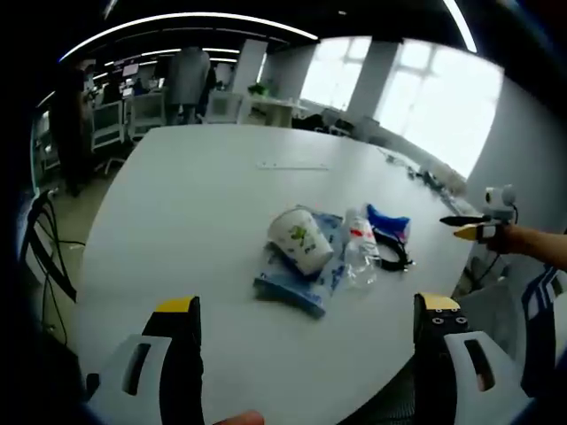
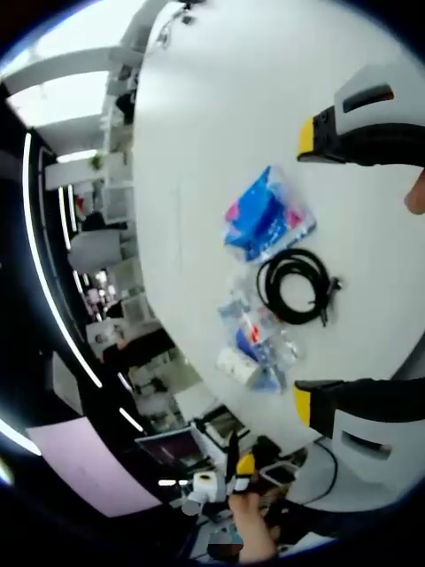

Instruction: Arrange the tabletop items into an orderly group along one side of the table until the central work area is clear of visible clutter.

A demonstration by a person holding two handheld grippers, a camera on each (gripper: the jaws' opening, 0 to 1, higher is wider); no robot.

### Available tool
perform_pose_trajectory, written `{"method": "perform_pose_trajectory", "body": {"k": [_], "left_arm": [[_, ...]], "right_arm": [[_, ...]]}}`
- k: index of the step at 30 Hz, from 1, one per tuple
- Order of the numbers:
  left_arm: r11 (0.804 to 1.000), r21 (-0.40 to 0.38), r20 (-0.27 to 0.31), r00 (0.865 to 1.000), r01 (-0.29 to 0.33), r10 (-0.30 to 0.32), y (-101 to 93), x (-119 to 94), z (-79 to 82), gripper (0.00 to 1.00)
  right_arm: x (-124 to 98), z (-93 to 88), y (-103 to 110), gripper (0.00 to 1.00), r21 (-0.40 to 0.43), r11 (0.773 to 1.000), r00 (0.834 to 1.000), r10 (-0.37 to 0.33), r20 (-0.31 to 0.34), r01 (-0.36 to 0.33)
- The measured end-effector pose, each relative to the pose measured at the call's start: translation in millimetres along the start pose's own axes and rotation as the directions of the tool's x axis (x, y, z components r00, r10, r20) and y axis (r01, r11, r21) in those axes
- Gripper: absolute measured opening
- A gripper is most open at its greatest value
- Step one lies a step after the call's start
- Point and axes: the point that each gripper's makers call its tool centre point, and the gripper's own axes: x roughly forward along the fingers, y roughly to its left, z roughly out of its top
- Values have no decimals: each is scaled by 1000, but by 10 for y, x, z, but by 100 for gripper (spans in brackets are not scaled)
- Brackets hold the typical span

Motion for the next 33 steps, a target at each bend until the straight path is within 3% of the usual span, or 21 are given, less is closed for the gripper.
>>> {"method": "perform_pose_trajectory", "body": {"k": [33], "left_arm": [[1000,20,-6,1000,13,-13,-114,24,17,100]], "right_arm": [[-37,-35,48,100,28,999,1000,15,8,-16]]}}
